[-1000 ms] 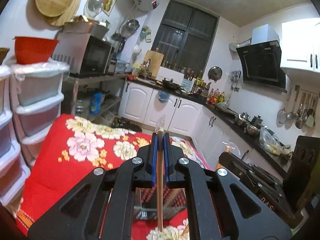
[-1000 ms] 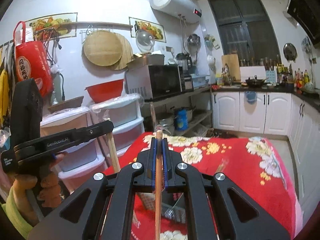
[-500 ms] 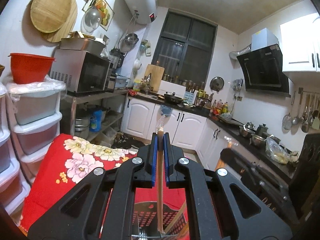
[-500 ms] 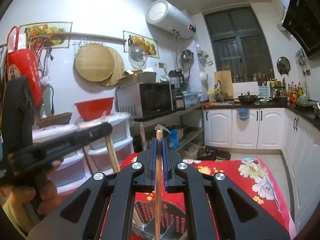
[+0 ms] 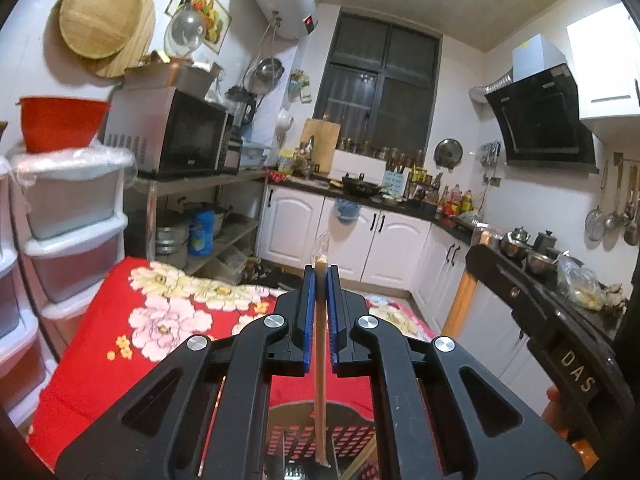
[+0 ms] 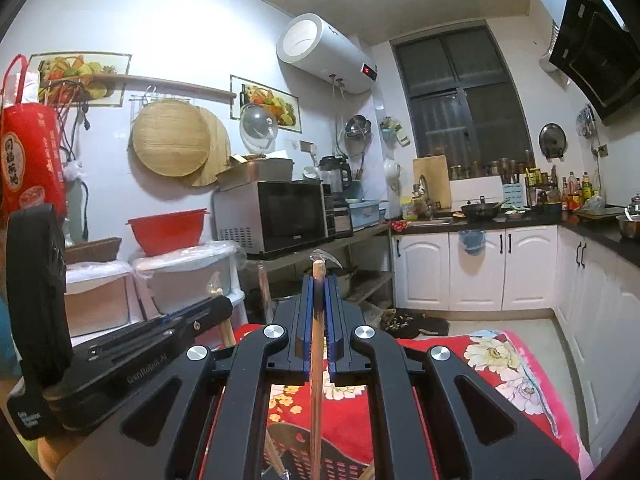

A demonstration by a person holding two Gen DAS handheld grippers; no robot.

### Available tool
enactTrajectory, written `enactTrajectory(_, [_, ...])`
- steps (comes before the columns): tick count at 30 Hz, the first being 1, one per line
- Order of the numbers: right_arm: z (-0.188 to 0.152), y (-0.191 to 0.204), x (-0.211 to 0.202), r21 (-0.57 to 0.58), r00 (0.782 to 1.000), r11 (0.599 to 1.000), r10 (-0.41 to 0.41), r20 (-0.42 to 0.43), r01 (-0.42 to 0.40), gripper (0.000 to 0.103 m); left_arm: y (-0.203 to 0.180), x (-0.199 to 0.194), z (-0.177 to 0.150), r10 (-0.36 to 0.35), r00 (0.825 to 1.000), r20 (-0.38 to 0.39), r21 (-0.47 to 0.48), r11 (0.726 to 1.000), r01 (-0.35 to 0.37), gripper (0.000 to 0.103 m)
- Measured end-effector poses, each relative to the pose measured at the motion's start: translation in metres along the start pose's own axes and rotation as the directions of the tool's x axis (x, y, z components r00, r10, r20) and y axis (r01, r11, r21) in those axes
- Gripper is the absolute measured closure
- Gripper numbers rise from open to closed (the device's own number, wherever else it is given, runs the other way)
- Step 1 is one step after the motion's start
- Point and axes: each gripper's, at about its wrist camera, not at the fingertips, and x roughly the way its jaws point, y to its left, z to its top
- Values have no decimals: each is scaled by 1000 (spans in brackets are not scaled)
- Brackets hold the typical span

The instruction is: Organize utensils

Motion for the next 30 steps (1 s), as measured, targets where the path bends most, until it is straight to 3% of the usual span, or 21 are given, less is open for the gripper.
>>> enactTrajectory(5, [-17, 1, 11, -22, 999, 999, -28, -16, 27, 97, 12, 14, -19, 22, 999, -36, -17, 1000, -23, 102])
enactTrajectory(19, [-60, -8, 44, 69, 993, 996, -56, -105, 63, 97, 40, 36, -56, 18, 992, -122, -88, 996, -29, 102])
enactTrajectory(30, [-84, -21, 54, 79, 972, 991, -90, -216, 109, 97, 37, 35, -71, 0, 986, -166, -73, 997, -12, 101])
